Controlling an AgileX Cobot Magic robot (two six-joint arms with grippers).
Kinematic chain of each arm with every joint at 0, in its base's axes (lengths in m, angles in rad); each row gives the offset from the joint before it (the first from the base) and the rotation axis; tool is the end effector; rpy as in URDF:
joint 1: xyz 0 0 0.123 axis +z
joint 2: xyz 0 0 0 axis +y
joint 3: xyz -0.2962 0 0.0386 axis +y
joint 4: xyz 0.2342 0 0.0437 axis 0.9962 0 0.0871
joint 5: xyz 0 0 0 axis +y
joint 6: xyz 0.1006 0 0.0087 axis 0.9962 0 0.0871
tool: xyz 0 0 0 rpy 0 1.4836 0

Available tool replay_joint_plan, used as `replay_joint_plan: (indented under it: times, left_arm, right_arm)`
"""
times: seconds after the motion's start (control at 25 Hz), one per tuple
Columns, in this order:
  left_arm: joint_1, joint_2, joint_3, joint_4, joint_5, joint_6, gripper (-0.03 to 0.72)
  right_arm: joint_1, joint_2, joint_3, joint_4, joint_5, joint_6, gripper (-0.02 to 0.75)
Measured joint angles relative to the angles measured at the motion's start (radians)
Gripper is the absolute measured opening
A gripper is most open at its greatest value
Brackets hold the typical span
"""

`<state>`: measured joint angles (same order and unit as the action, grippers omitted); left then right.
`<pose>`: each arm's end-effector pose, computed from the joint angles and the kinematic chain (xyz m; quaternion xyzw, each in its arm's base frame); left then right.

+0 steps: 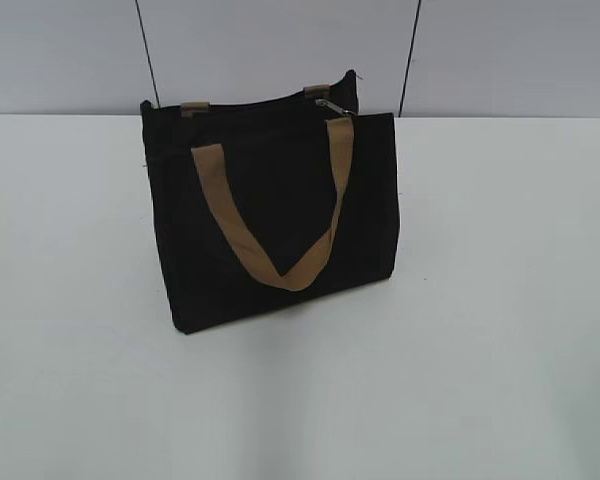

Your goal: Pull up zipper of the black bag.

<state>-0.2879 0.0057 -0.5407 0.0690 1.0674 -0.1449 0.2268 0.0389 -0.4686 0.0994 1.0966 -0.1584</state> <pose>-0.0230 0.0132 0.2769 0.0583 0.8432 -0.0809 0.5282 -0.0172 0.0052 0.2554 -0.1692 0.8622 0.0659 0.4729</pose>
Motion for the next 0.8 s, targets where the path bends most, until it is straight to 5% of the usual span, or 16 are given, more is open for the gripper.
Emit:
replay_joint_plan:
  times: [0.36,0.8]
  left_arm:
    - [0.174,-0.009,0.000,0.000,0.000,0.000,0.417]
    - [0.206,-0.009,0.000,0.000,0.000,0.000,0.417]
  right_arm:
    - [-0.113,-0.046,0.000,0.003,-0.002,0.000,0.596]
    - [-0.125,-0.046,0.000,0.005,-0.002,0.000,0.596]
